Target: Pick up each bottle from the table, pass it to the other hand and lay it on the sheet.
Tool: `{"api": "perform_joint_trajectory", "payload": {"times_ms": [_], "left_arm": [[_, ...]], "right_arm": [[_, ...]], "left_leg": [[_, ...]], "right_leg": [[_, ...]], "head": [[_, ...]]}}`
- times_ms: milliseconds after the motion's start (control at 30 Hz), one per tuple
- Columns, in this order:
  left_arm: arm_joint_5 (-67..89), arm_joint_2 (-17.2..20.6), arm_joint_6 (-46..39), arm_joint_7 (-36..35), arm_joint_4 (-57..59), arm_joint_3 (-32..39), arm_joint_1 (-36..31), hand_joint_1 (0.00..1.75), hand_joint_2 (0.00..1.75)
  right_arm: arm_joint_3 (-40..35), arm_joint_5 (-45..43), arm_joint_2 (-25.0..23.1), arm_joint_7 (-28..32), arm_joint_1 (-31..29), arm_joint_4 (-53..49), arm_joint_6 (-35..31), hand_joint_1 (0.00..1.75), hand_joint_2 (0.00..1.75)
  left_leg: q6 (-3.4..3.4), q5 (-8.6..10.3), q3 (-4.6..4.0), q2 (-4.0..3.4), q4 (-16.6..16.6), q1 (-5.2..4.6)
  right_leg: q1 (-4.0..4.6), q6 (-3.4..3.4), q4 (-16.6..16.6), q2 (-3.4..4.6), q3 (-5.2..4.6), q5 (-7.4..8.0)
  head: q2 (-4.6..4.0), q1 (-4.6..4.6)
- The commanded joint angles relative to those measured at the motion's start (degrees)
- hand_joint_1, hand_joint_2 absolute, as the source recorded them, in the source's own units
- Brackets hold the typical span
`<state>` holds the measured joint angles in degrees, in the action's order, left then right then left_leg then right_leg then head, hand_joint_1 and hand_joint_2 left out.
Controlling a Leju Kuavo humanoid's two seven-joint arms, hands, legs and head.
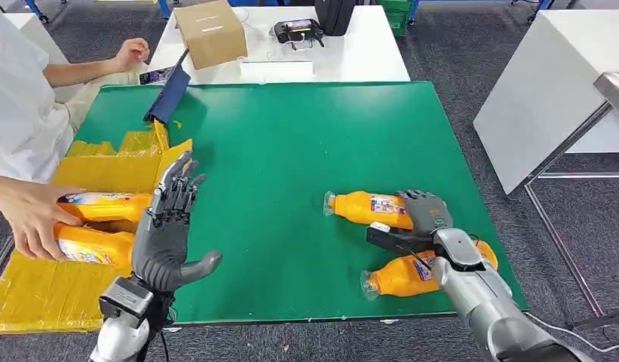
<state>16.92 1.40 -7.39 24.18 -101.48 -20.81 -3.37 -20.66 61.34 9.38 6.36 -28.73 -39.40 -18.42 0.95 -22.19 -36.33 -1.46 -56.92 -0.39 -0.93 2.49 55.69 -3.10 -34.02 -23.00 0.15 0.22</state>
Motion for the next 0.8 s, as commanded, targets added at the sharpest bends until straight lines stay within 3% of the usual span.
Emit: {"api": "perform_joint_trajectory", "payload": {"times_ms": [33,167,200,333,433,567,800], "left_arm": [[4.02,-0.18,1.49,-2.16,6.12,-4.40,-1.28,0.00,1.75],[4.37,-0.40,1.19,-2.07,6.85,-4.70,-1.48,0.00,1.75],[5.23,0.02,1.18,-2.92,7.47,-4.97,-1.94,0.00,1.75],[5.52,-0.65,-0.66,-3.43,11.13,-4.18,-2.43,0.00,1.75],[8.22,-0.80,-4.45,-3.29,11.35,-3.51,-2.08,0.00,1.75],[7.91,-0.63,-4.77,-3.14,10.61,-3.15,-1.73,0.00,1.75],[5.69,-0.94,-6.82,-2.40,10.15,-1.71,-2.52,0.00,1.75]], "right_arm": [[8.77,-14.50,-8.63,6.27,13.52,-35.04,-7.71,1.75,1.75],[8.24,-14.10,-8.74,4.83,14.27,-37.25,-7.05,1.75,1.75],[9.72,-20.05,-10.25,10.28,15.10,-38.69,-9.69,1.75,1.75],[6.66,-28.20,-12.82,12.76,20.52,-51.24,-10.25,1.75,1.75],[3.63,-33.50,-12.85,13.09,22.76,-54.22,-7.08,1.75,1.75],[2.23,-34.13,-13.11,13.13,22.97,-53.35,-6.34,1.75,1.75],[-8.90,-43.56,-16.78,14.45,20.11,-42.22,6.76,1.75,1.75]], "left_leg": [[-0.15,-0.16,0.25,0.01,0.03,0.11],[-0.17,-0.22,0.26,0.01,-0.02,0.14],[-0.10,-0.09,0.06,0.09,0.04,0.05],[-0.13,-0.17,-0.05,0.24,-0.02,0.06],[-0.12,-0.10,-0.14,0.16,0.04,0.00],[-0.16,-0.20,0.03,0.18,0.02,0.09],[-0.13,-0.16,-0.03,-0.04,0.04,0.09]], "right_leg": [[0.07,-0.16,-0.04,0.31,0.22,-0.14],[0.09,-0.18,-0.01,0.37,0.25,-0.19],[0.04,-0.10,0.01,0.14,0.03,-0.12],[0.00,-0.14,0.03,0.08,0.01,-0.26],[-0.03,-0.11,0.00,0.05,-0.12,-0.19],[0.04,-0.15,-0.04,0.13,0.06,-0.26],[0.06,-0.13,-0.06,0.30,-0.05,-0.15]], "head": [[0.00,-0.02],[0.00,-0.07],[0.00,0.00],[0.00,0.00],[0.00,-0.02],[0.00,-0.02],[0.00,0.02]]}}
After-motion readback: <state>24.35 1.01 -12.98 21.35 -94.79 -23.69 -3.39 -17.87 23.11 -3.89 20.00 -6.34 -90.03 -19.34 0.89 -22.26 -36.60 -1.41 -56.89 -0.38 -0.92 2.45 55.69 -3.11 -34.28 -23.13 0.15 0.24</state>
